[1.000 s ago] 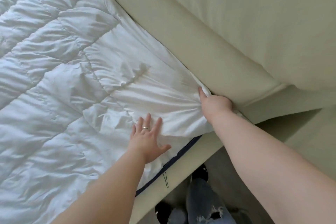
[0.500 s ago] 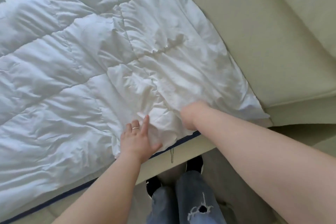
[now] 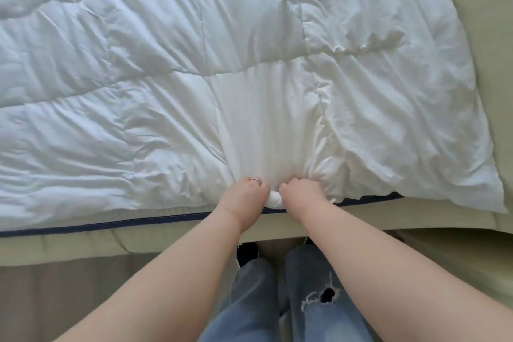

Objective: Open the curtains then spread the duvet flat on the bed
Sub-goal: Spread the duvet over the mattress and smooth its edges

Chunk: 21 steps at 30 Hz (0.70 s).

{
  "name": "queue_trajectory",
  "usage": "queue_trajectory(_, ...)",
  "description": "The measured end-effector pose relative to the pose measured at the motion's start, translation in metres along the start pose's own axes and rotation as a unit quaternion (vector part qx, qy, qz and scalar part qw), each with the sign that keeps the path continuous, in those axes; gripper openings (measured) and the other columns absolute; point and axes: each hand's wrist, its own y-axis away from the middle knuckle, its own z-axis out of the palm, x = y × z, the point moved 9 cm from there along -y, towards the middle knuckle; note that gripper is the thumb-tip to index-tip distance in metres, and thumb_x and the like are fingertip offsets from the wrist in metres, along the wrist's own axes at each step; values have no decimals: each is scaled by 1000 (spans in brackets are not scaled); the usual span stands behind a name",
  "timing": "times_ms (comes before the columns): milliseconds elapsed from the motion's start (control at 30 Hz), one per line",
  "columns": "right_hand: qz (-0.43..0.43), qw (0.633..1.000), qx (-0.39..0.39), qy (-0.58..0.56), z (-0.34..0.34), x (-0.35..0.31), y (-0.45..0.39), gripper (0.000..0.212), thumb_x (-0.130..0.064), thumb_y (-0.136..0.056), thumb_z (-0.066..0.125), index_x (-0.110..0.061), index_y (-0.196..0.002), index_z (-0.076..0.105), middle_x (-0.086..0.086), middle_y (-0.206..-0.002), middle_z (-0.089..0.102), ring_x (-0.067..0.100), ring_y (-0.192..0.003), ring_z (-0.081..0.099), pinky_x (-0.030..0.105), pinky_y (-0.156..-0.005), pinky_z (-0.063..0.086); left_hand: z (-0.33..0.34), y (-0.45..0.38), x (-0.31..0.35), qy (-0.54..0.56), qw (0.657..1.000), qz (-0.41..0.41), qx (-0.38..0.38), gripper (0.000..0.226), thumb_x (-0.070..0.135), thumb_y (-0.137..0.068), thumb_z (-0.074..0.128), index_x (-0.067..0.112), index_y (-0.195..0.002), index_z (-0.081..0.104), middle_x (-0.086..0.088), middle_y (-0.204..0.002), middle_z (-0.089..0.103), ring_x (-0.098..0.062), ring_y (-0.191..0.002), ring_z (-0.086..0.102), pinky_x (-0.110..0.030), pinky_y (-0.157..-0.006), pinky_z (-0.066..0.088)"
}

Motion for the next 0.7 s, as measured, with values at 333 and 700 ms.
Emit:
queue_trajectory(333,27,995,-66,68,-42,-82,4,38,-21,-92,51,-21,-130,56,3,-122,57,28,-106,58,33,-72,47,32,58,-88,148,981,-76,103,74,26,-78,57,37,-142,21,-1,-151,18,-29,-138,20,-42,-112,25)
queue_trajectory(700,-73,984,161,-21,-57,-291,-43,60,-11,-78,54,-21,-133,34,13,-134,36,32,-118,37,41,-92,40,115,160,-336,-11,973,-229,-5,88,9,-81,50,41,-149,5,-9,-155,20,-33,-142,16,-51,-111,19)
